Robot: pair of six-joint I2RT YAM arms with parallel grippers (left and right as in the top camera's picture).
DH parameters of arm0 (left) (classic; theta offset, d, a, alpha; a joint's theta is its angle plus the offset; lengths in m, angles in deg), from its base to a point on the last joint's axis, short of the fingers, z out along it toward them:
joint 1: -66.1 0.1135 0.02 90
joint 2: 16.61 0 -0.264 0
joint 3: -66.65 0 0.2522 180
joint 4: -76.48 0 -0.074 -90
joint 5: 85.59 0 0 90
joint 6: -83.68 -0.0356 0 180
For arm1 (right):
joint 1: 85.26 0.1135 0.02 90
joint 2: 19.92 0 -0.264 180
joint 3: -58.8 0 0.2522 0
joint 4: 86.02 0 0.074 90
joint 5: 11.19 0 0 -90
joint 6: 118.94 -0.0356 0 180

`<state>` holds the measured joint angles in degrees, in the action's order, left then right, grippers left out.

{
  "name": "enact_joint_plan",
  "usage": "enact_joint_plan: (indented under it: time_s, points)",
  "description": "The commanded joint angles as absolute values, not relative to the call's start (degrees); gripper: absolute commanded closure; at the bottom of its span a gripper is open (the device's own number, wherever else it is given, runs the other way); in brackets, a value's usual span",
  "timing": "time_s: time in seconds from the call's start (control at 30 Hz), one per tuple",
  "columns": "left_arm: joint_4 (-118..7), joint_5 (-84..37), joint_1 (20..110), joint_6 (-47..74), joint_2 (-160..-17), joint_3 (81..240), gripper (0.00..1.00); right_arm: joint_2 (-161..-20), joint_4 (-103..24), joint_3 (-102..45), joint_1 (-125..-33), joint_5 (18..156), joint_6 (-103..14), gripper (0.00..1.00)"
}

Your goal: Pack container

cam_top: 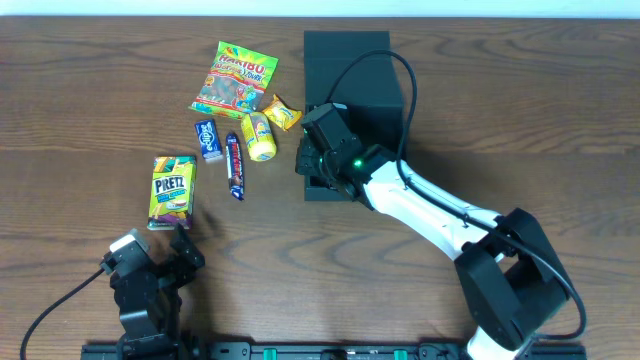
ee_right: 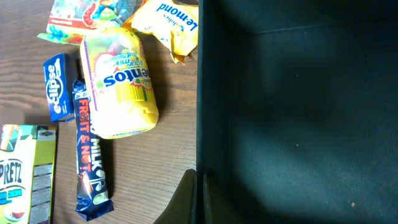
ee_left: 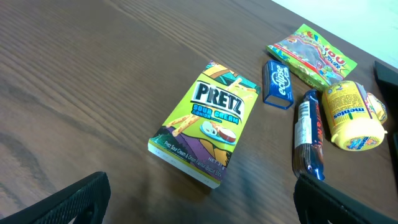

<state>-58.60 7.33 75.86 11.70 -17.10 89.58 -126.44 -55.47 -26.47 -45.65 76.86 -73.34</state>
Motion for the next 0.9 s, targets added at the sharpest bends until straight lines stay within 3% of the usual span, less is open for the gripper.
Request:
enact_joint_plan:
  time_s: [0.0, 0.03, 0.07, 0.17, 0.37, 0.43, 0.5, 0.87]
  points:
    - [-58.7, 6.2, 76.2, 11.8, -16.8, 88.8, 0.05, -126.8, -55.8, -27.9, -44.7, 76.7, -74.3, 0.89]
    - [-58.7, 6.3, 76.2, 11.8, -16.8, 88.8, 0.05, -126.8, -55.8, -27.9, -44.7, 76.7, -74.3, 0.71]
    - [-58.7, 6.3, 76.2, 11.8, -16.8, 88.8, 0.05, -126.8, -55.8, -27.9, -44.7, 77.1, -74.1, 0.61]
    - [-58.7, 6.3, 76.2, 11.8, -16.8, 88.8, 0.05, -126.2, -55.7, -28.5, -44.7, 80.4, -71.5, 0.39]
    - [-58.8, 6.3, 76.2, 11.7, -16.8, 88.8, 0.05, -119.8, -51.1, -30.1, -45.5, 80.8, -66.8, 0.36]
    - [-58.7, 6.1, 76.2, 11.8, -16.8, 88.8, 0.05, -115.8, -49.7, -30.1, -46.3, 80.5, -63.3, 0.24]
    - [-58.9, 4.4, 76.2, 11.8, -16.8, 88.8, 0.05, -112.4, -48.1, -30.1, -47.4, 80.5, -60.7, 0.04]
    - [-63.9, -15.6, 76.2, 7.7, -16.9, 90.2, 0.04, -97.3, -32.1, -30.1, -59.1, 79.0, -50.0, 0.01]
